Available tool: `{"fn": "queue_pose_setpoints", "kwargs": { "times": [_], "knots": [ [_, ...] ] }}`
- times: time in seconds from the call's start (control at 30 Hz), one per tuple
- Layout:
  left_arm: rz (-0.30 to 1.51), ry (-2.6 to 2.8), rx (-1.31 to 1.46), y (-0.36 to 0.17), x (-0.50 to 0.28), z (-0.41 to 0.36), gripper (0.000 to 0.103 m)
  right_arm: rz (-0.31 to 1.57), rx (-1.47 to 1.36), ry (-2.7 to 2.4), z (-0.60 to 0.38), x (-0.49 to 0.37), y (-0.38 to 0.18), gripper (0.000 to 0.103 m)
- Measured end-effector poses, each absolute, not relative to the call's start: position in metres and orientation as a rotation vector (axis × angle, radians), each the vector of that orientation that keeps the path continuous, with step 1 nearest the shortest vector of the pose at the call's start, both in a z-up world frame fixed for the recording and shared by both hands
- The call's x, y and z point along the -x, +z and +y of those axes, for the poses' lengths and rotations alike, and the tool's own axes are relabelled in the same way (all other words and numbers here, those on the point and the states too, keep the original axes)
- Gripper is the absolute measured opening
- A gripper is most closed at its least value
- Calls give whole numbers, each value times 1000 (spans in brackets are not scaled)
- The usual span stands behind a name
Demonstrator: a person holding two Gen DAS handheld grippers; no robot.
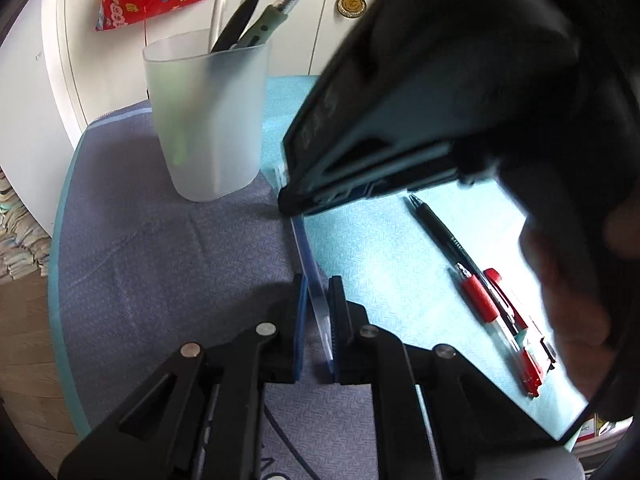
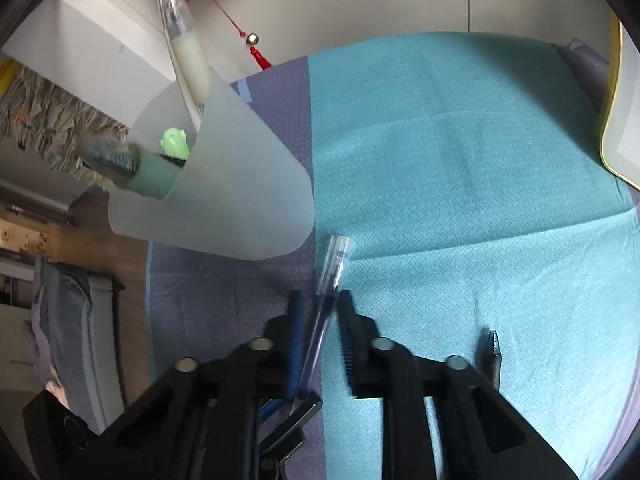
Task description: Organize stationery
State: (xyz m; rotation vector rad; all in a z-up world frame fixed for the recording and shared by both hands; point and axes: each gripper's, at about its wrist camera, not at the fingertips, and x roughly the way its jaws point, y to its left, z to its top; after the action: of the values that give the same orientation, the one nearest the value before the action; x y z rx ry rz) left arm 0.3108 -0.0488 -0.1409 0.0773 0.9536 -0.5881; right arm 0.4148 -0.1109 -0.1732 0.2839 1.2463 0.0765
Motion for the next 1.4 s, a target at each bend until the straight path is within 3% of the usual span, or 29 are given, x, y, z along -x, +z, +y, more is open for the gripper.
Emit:
{"fn": "queue_pose_setpoints", "kwargs": {
  "times": [0.27, 0.5, 0.57, 0.7, 0.9, 1.07, 1.13, 1.17, 1.2, 1.27, 1.37, 1.4],
  "knots": [
    [915, -603, -77, -138, -289, -28, 8, 1130, -273, 91, -115, -389, -158, 9],
    [801, -607, -24, -116, -270, -18, 7, 909, -263, 118, -116, -347, -105, 7],
    [762, -597, -7, -105, -267, -14, 7, 821, -214, 128, -108, -336, -85, 1],
    [682, -589, 37, -74, -272, -9, 7, 673, -91, 142, -79, -321, -52, 1],
    [695, -570, 77, -63, -287, 12, 6, 713, -114, 168, -91, -332, -45, 1],
    [783, -551, 38, -90, -292, 6, 12, 922, -333, 131, -140, -362, -90, 2],
    [810, -548, -1, -100, -293, -5, 28, 998, -367, 118, -150, -377, -110, 5],
    [811, -533, -24, -105, -294, -12, 44, 1027, -391, 120, -153, -382, -119, 10],
    [807, -519, -38, -108, -296, -17, 53, 1056, -434, 136, -158, -388, -128, 21],
    [819, -511, -48, -116, -303, -26, 54, 1087, -509, 158, -166, -396, -142, 41],
    [862, -516, -53, -130, -313, -36, 51, 1066, -542, 131, -174, -396, -148, 45],
    [886, -520, -58, -136, -317, -39, 41, 1065, -551, 133, -176, -396, -149, 45]
  ]
}}
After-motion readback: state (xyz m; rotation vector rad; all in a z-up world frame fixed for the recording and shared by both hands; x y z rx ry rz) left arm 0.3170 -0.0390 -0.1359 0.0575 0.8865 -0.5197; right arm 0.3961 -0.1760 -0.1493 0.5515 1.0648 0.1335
